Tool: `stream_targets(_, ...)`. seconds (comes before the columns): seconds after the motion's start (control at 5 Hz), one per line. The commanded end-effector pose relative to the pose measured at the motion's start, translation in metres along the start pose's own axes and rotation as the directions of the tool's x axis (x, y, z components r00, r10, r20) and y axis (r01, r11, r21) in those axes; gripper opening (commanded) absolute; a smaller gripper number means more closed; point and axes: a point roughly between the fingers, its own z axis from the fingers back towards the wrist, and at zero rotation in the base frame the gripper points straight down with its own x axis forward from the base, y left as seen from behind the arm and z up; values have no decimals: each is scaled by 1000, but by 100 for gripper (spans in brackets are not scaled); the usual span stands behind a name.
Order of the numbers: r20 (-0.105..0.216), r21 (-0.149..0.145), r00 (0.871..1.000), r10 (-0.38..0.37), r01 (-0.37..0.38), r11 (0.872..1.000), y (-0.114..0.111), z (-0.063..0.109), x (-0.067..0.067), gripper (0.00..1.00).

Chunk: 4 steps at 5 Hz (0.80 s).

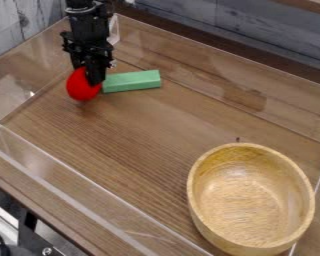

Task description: Move the red object to the right side of the table

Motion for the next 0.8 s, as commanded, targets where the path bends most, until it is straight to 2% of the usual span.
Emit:
stream_targets(0.0,107,50,994,-21,16,999,-2,46,28,0)
stream_targets(0.4,147,20,987,-57,55,998,-30,70,44,0)
stream_targets(0.6,165,-4,982,-96,98,995,-59,81,49,0)
